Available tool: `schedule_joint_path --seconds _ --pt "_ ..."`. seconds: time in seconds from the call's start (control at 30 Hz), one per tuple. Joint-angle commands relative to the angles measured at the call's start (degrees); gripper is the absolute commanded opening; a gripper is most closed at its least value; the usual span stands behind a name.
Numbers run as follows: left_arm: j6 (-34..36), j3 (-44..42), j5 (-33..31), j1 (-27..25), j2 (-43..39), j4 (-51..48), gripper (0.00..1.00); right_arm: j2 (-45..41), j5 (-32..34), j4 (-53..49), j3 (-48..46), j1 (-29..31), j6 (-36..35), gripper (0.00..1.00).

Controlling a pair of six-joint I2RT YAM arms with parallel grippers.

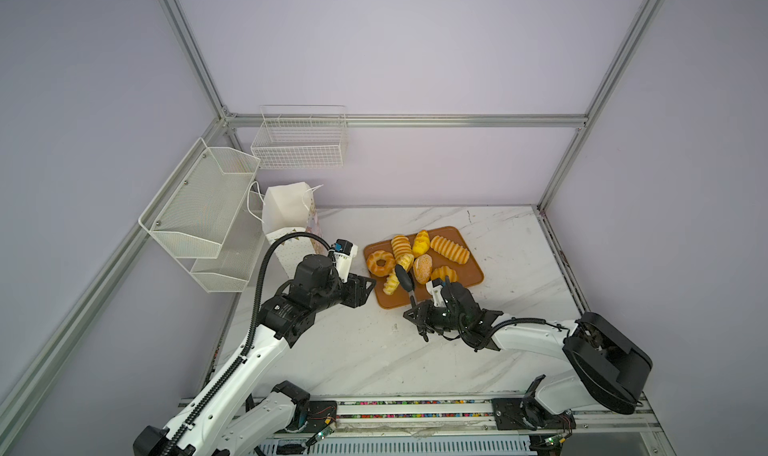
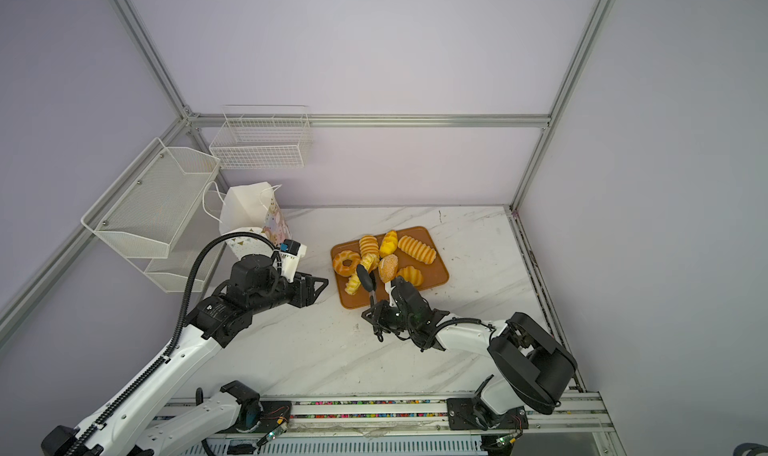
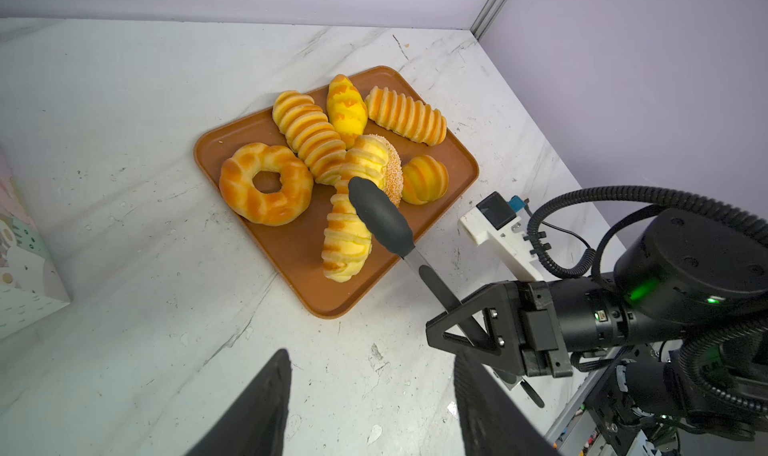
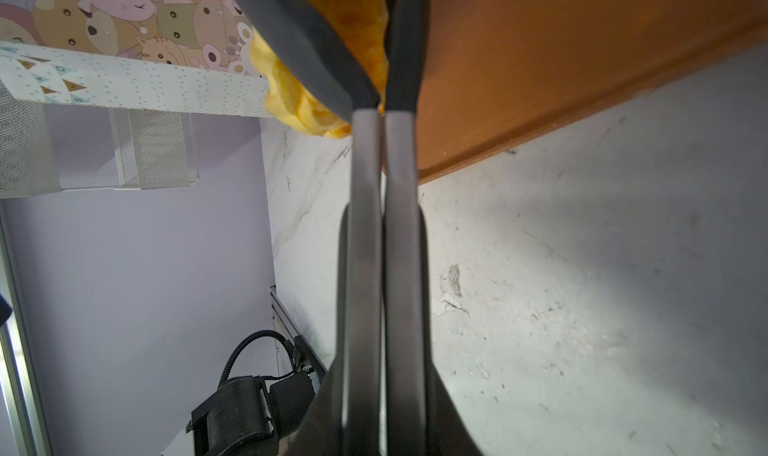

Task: Take the fake bread out of the paper bag
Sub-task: 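Lower the yellow bread onto the tray and open the tongs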

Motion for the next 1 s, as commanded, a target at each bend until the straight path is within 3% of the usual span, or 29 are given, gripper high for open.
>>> schedule_joint_path --seconds 0.0,0.17,0.27,0.4,0.53,0.7,0.97 --pt "-0.60 -2.01 -0.57 -0.27 -0.82 2.30 0.62 1.60 -0.07 7.93 0.73 0.58 1.97 0.00" --pt "-0.66 -1.82 -0.69 -0.28 0.29 2.62 0.62 4.98 -0.55 8.02 0.75 2.08 2.60 0.00" --pt "-0.59 -1.77 -0.55 -0.28 1.17 2.67 0.62 4.60 0.79 3.11 0.87 2.78 2.15 0.00" --pt "-0.56 -1.74 -0.24 -0.28 2.16 3.07 0.62 1.96 3.89 -8.09 2.57 3.25 0.23 0.22" --pt "-0.25 -1.69 -0.18 -0.28 2.69 3.75 0.62 -1.22 5.97 -16.76 3.55 3.37 -0.24 0.36" --pt "-0.20 -1.33 0.08 -0.24 3.22 4.17 0.63 -4.05 7.22 -24.36 4.60 3.38 -1.01 0.44" --pt "-0.15 -1.77 0.20 -0.28 2.72 4.16 0.63 -8.01 8.13 -34.10 6.91 3.47 -3.64 0.46"
